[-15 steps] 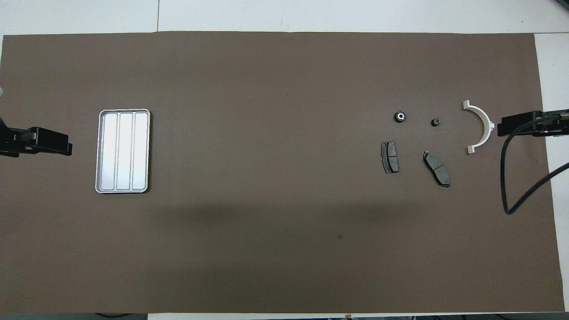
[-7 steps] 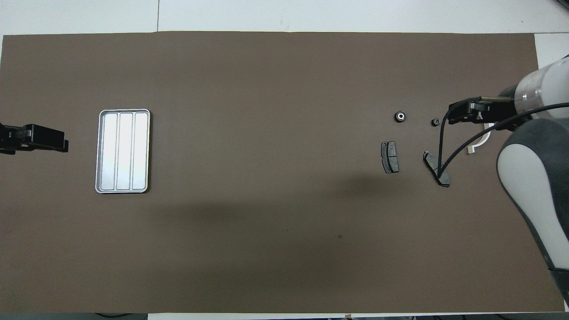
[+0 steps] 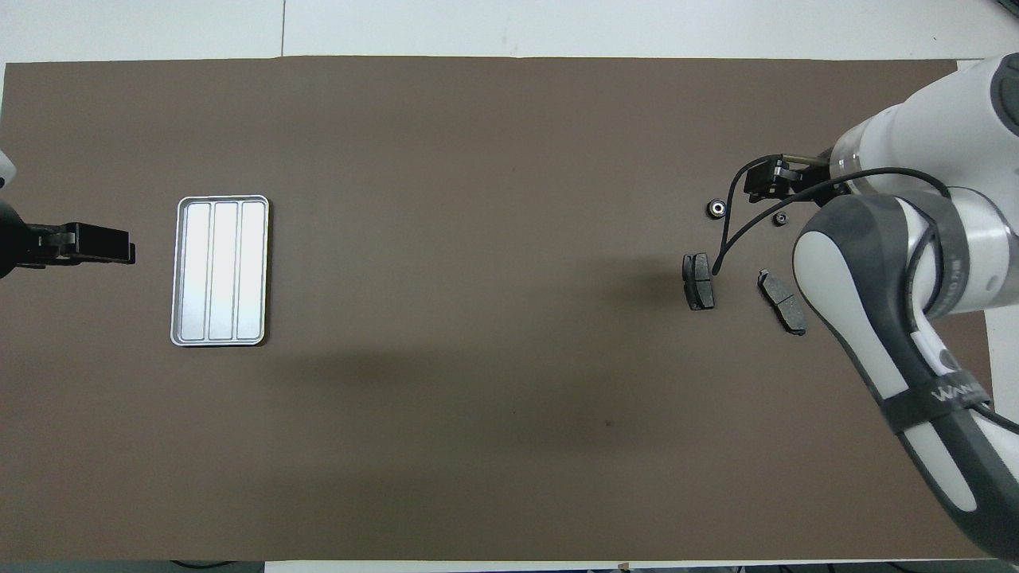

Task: Pick bearing gear from pile to tray
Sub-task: 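Reach the right gripper to the small black bearing and grasp it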

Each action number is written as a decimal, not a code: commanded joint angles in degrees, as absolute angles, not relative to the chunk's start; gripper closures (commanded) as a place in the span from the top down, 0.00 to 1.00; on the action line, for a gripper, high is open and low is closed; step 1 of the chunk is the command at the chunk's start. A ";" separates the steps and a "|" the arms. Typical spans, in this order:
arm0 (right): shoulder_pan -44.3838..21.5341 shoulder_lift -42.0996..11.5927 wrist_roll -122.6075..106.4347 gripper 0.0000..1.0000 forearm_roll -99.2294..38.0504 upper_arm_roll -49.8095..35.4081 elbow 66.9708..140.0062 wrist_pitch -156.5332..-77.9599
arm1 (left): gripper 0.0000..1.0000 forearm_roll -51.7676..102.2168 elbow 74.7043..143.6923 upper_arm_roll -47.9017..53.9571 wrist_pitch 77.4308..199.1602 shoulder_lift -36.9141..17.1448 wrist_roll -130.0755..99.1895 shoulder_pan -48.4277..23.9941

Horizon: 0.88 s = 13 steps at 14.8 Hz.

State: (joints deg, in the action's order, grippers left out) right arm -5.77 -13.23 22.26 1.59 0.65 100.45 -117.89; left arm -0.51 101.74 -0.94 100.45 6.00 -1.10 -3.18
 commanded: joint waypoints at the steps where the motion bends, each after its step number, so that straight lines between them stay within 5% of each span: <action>1: -6.42 -16.25 25.66 1.00 2.90 0.62 100.46 -120.14 | 1.00 -0.35 104.24 -0.79 100.03 8.35 -0.35 -2.72; 13: -6.24 -25.83 26.54 1.00 2.99 0.70 102.13 -131.12 | 1.00 -0.62 106.70 0.44 93.07 10.55 -0.88 -5.45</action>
State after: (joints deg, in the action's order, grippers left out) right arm -6.39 -24.67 24.60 1.60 0.80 101.73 -128.85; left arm -0.51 103.84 1.05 91.74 8.05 -0.99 -4.44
